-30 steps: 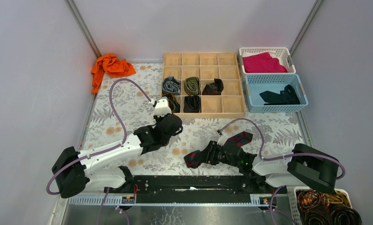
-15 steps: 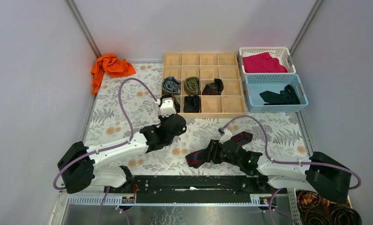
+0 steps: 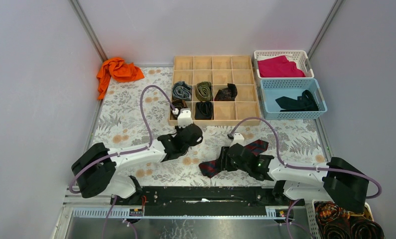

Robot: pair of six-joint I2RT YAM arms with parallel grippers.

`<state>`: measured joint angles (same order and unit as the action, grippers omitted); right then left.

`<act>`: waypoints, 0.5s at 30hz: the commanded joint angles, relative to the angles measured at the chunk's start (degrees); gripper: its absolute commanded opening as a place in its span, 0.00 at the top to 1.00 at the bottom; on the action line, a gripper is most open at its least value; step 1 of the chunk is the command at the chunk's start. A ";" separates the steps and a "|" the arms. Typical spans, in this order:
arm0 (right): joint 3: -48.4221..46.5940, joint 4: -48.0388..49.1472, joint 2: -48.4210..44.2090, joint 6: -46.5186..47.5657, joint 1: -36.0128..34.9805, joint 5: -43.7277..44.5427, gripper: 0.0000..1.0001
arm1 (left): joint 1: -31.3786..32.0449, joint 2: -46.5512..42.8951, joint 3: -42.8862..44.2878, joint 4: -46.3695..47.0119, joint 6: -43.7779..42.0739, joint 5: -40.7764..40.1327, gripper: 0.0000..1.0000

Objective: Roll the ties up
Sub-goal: Roll the tie at the center of the board.

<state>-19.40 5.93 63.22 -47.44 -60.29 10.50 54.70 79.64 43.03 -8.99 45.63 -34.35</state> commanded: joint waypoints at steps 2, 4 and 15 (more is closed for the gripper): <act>-3.74 -4.59 1.35 3.84 0.18 1.37 0.52 | -0.27 1.89 -2.61 5.31 -1.42 3.96 1.00; -4.13 -5.13 -0.69 4.08 -0.16 1.26 0.51 | -0.29 2.81 -3.48 6.94 -1.79 5.39 1.00; -6.67 -19.35 -14.47 0.14 -11.50 8.29 0.50 | -0.24 10.84 -7.07 16.33 -2.06 11.79 1.00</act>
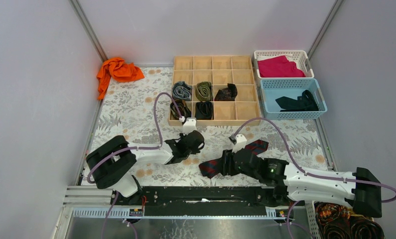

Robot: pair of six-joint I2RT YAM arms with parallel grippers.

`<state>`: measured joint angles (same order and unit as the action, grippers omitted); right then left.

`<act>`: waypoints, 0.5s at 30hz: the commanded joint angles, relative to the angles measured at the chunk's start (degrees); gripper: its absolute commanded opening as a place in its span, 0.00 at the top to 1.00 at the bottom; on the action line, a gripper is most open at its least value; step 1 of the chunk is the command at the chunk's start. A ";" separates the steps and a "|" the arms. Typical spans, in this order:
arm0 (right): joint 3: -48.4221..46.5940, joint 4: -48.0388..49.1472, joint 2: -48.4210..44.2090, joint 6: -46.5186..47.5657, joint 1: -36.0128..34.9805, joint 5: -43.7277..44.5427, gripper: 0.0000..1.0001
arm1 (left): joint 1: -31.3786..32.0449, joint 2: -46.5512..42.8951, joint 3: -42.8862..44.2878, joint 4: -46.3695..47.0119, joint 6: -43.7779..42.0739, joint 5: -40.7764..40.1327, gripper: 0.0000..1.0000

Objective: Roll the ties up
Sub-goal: Roll the tie at the center of the board.

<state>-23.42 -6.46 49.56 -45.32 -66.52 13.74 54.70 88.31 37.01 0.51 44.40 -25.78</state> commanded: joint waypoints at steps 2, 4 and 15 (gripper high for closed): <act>-2.14 -7.59 0.37 -4.47 -8.66 6.50 0.66 | -0.25 2.79 -1.42 8.20 -0.60 5.07 1.00; -1.28 -6.82 2.39 -6.48 -11.52 6.93 0.86 | -0.11 2.56 -2.16 9.06 -0.17 6.61 1.00; -0.59 0.93 17.81 -10.51 -18.91 13.27 1.00 | 6.29 1.47 -5.23 6.68 4.06 5.24 1.00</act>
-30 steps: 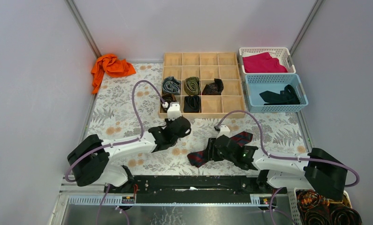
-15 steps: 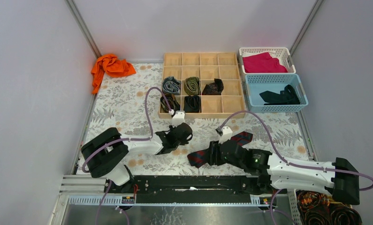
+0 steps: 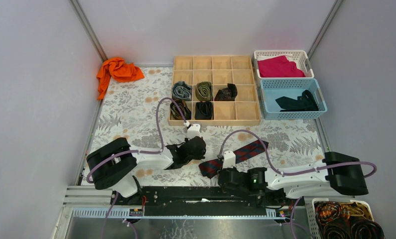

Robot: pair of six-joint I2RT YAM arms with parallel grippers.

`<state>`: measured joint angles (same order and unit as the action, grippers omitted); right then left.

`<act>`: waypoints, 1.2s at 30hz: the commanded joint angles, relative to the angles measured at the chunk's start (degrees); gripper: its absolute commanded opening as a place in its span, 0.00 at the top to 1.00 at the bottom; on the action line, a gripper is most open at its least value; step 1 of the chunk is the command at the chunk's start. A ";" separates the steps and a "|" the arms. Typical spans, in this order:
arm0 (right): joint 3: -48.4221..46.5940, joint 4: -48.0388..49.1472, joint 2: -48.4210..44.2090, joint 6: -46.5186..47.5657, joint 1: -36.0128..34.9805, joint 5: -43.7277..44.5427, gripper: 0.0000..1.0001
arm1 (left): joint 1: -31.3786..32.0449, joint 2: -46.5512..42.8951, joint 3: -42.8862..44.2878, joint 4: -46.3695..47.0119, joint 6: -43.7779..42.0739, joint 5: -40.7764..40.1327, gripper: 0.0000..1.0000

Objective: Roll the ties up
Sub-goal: Roll the tie at the center of the board.

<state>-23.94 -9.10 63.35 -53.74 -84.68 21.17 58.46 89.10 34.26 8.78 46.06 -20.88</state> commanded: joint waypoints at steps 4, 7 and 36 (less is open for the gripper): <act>-0.03 6.89 8.58 -2.30 -0.75 7.54 1.00 | 4.40 1.57 -4.13 -2.10 4.76 -0.23 1.00; -0.73 8.56 12.05 -2.32 -0.74 8.32 1.00 | 5.11 2.00 -5.38 -2.25 5.66 -0.69 1.00; -27.34 -28.88 20.78 -5.65 -9.84 24.22 0.71 | 2.06 -23.57 3.82 -36.61 15.49 -24.87 0.90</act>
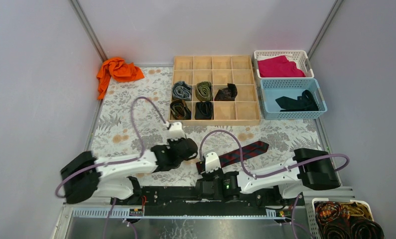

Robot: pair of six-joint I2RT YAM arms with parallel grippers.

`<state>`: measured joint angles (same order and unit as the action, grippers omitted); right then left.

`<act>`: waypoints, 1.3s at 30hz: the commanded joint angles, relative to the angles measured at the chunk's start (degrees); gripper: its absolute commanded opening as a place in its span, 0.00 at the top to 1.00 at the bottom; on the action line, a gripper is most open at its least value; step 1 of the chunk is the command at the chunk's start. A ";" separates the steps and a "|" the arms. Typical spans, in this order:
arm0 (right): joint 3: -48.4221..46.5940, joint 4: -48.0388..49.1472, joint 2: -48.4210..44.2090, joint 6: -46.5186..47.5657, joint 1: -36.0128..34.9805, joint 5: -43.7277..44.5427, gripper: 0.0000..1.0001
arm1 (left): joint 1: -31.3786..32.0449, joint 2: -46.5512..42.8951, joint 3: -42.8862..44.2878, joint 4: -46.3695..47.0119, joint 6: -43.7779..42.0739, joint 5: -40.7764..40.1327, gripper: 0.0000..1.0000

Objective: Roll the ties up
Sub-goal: Roll the tie at the center of the board.

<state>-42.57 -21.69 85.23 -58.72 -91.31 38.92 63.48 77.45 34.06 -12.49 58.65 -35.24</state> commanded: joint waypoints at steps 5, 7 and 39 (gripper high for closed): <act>-21.03 -27.57 7.27 0.83 -5.54 12.00 0.51 | -4.61 -34.85 4.00 -23.61 3.61 -15.34 0.85; -26.98 -31.13 12.50 1.53 -5.97 14.54 0.44 | -4.68 -40.15 4.20 -26.03 3.06 -15.77 0.85; -36.19 -34.50 36.69 1.69 5.04 9.98 0.37 | -4.77 -49.12 5.63 -33.94 1.73 -18.12 0.89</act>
<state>-81.38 -58.57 122.52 -54.59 -87.57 54.54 58.76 27.68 38.63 -47.46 61.56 -51.68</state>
